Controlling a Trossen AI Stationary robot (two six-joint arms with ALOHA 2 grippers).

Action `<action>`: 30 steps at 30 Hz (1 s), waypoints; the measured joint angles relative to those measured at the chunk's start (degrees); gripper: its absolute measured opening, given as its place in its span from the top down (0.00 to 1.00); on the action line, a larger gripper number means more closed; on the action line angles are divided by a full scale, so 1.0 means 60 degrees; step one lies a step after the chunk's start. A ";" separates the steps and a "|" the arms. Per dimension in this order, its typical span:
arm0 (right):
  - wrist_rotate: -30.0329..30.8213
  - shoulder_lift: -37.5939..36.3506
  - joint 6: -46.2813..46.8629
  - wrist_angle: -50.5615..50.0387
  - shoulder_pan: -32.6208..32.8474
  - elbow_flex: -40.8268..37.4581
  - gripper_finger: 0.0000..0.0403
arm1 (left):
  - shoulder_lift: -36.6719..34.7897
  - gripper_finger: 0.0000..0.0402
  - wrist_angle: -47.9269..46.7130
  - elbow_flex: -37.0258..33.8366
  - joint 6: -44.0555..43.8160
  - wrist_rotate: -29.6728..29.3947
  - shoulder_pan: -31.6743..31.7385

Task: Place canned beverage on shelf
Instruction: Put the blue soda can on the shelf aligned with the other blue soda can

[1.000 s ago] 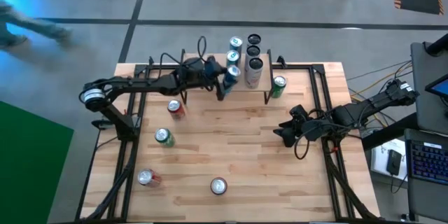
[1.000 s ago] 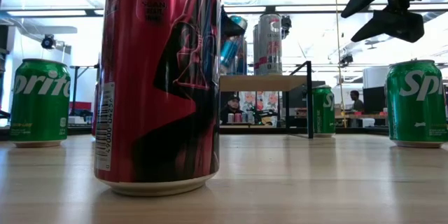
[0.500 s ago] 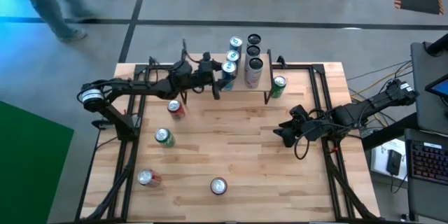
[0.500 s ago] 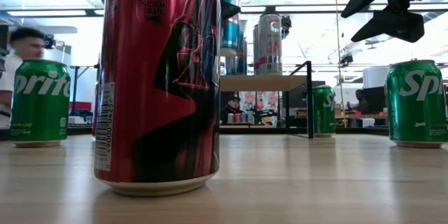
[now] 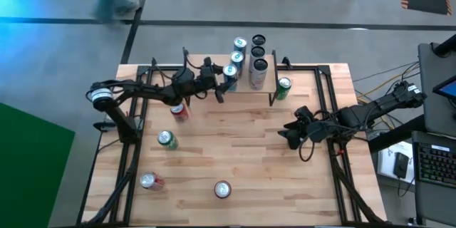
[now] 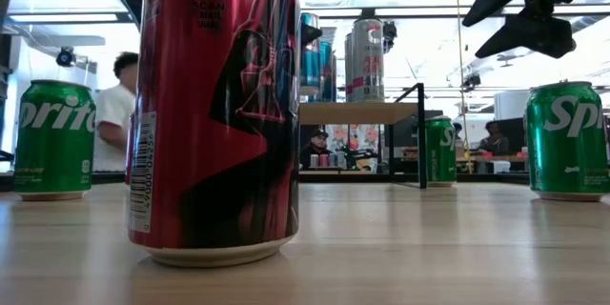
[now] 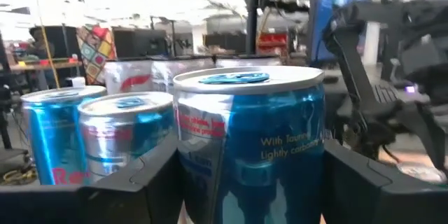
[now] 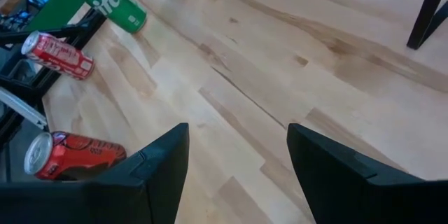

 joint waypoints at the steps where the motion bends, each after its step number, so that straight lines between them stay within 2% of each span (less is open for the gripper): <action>1: -0.0010 0.0000 0.0045 0.0008 0.0008 0.0000 0.43 | 0.0145 0.39 0.0315 0.0006 -0.0128 -0.0116 -0.0001; 4: -0.0039 -0.0002 0.0262 0.0007 0.0011 0.0000 0.43 | 0.0505 0.38 0.0803 0.0165 -0.0285 -0.0415 0.0000; 13: -0.0120 0.0000 0.0476 0.0078 0.0017 0.0000 0.43 | 0.1315 0.37 0.0765 0.0914 -0.0660 -0.0321 -0.0063; 17: -0.0284 0.0000 0.0491 0.0077 0.0033 0.0000 0.43 | 0.1220 0.37 0.0673 0.0870 -0.0637 -0.0304 -0.0062; 23: -0.0278 0.0000 0.0307 0.0075 0.0029 0.0004 0.43 | 0.0579 0.37 -0.0268 0.0758 -0.0067 -0.0304 -0.0062; 30: -0.0035 0.0000 -0.0008 0.0067 0.0008 0.0004 0.43 | 0.0470 0.37 -0.0370 0.0761 0.0121 -0.0313 -0.0062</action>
